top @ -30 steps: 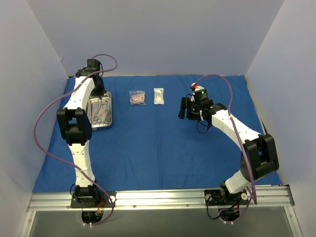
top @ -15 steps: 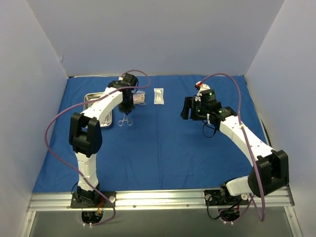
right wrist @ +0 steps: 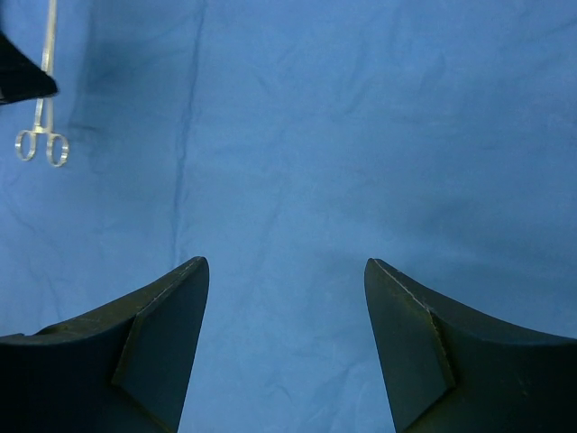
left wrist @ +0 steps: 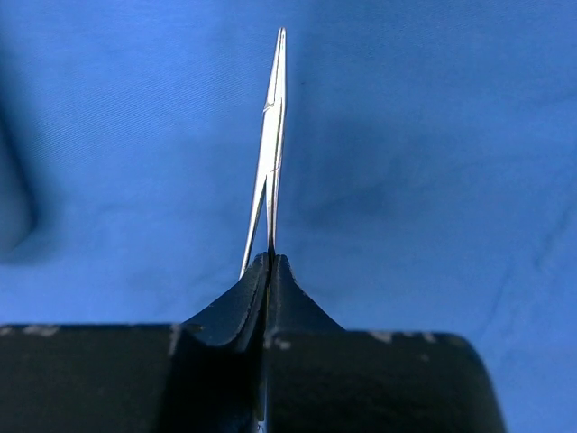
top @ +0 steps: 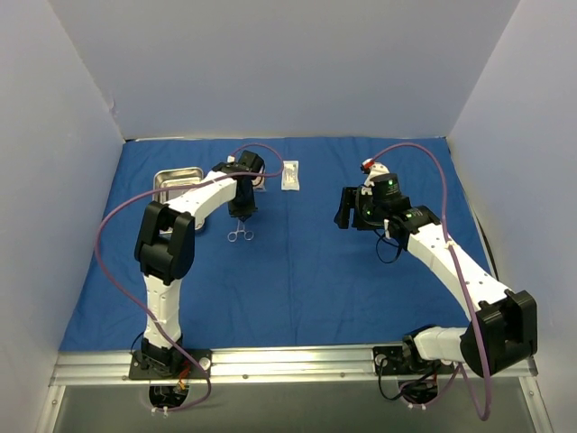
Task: Open and lay out the surgical kit
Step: Place the medical item in the surgical kit.
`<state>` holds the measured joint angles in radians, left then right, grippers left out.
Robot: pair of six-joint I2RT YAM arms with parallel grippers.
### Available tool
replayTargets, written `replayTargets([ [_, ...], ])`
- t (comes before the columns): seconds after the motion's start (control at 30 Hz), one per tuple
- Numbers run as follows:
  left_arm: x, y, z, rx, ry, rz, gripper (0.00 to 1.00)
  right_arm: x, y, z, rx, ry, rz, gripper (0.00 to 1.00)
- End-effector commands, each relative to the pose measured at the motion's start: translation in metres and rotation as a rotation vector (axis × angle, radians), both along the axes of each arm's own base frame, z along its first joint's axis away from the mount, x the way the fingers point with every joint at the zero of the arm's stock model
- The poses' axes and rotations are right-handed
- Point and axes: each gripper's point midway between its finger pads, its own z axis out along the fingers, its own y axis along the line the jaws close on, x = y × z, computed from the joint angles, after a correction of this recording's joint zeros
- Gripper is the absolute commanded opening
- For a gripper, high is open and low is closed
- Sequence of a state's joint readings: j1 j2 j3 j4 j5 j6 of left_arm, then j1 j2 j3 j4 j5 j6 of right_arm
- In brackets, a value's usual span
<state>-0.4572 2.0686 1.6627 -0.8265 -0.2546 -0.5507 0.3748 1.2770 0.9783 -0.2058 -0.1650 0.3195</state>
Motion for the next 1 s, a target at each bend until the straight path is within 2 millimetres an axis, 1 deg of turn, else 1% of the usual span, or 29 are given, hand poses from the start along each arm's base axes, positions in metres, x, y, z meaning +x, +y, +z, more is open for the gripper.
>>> replayTargets([
  [0.0,0.016,-0.015,-0.009,-0.012,-0.034,-0.016,0.02,-0.004,-0.001,0.006,0.004,-0.018,0.002,0.66],
  [0.07,0.014,-0.018,-0.014,-0.006,-0.023,-0.024,0.02,-0.005,-0.002,0.005,0.001,-0.016,0.001,0.66],
  [0.1,0.011,-0.019,-0.021,-0.007,-0.002,-0.023,0.02,-0.005,-0.002,0.004,-0.001,-0.015,0.001,0.66],
  [0.23,0.008,-0.018,-0.033,0.0,0.017,-0.011,0.02,-0.004,-0.002,0.003,-0.002,-0.014,0.004,0.66],
  [0.43,0.006,-0.019,-0.041,0.01,0.036,-0.031,0.02,-0.004,-0.001,0.002,-0.006,-0.013,0.01,0.66],
  [0.53,0.003,-0.018,-0.04,0.014,0.043,-0.027,0.1,-0.004,-0.001,0.001,-0.005,-0.011,0.012,0.66],
  [0.57,0.002,-0.017,-0.04,0.015,0.047,-0.025,0.14,-0.004,-0.001,0.002,-0.002,-0.014,0.012,0.66],
  [0.63,0.001,-0.017,-0.038,0.013,0.046,-0.021,0.2,-0.005,0.0,0.002,0.001,-0.017,0.014,0.66],
  [0.67,0.001,-0.016,-0.036,0.018,0.049,-0.019,0.25,-0.005,0.0,0.002,0.004,-0.017,0.016,0.66],
  [0.77,0.001,-0.015,-0.029,0.021,0.046,-0.013,0.31,-0.005,0.001,0.004,0.01,-0.025,0.022,0.66],
  [0.83,0.004,-0.016,-0.02,0.014,0.029,-0.012,0.33,-0.008,0.002,0.005,0.019,-0.033,0.029,0.66],
  [0.9,0.008,-0.018,-0.007,0.002,0.004,-0.018,0.35,-0.009,0.003,0.011,0.034,-0.055,0.036,0.66],
  [0.97,0.01,-0.02,0.008,-0.009,-0.014,-0.037,0.38,-0.01,0.003,0.012,0.038,-0.065,0.04,0.66],
])
